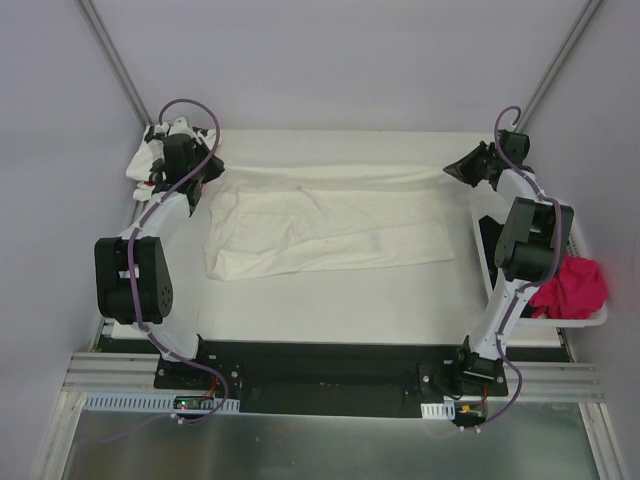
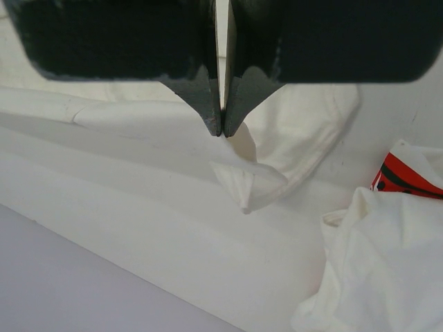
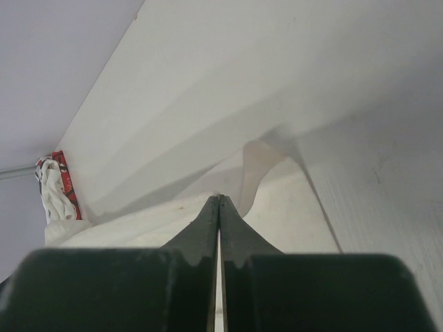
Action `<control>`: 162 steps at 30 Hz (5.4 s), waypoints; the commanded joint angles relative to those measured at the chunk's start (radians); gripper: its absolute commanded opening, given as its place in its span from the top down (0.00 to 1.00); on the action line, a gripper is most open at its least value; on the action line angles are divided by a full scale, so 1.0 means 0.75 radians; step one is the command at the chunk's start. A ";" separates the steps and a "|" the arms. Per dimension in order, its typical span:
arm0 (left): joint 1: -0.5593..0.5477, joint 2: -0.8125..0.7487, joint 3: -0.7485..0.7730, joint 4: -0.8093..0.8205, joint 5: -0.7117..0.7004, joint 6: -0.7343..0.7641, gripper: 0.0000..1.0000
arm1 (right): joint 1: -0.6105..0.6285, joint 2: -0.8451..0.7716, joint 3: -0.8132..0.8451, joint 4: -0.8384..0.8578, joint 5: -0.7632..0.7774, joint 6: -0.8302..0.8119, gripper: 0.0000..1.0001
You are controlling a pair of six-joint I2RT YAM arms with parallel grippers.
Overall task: Fold and stack the t-shirts
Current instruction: Fold the other side of the tshirt into a rectangle
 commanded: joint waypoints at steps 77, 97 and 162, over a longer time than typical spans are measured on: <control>-0.042 -0.232 -0.381 -0.047 -0.134 -0.065 1.00 | -0.053 -0.408 -0.403 -0.129 -0.003 -0.141 0.97; -0.136 -0.144 -0.420 -0.062 -0.218 -0.054 1.00 | -0.021 -0.419 -0.554 -0.198 0.083 -0.157 0.84; -0.171 -0.129 -0.213 -0.019 -0.149 -0.077 0.41 | 0.358 -0.652 -0.901 -0.217 0.184 -0.162 0.78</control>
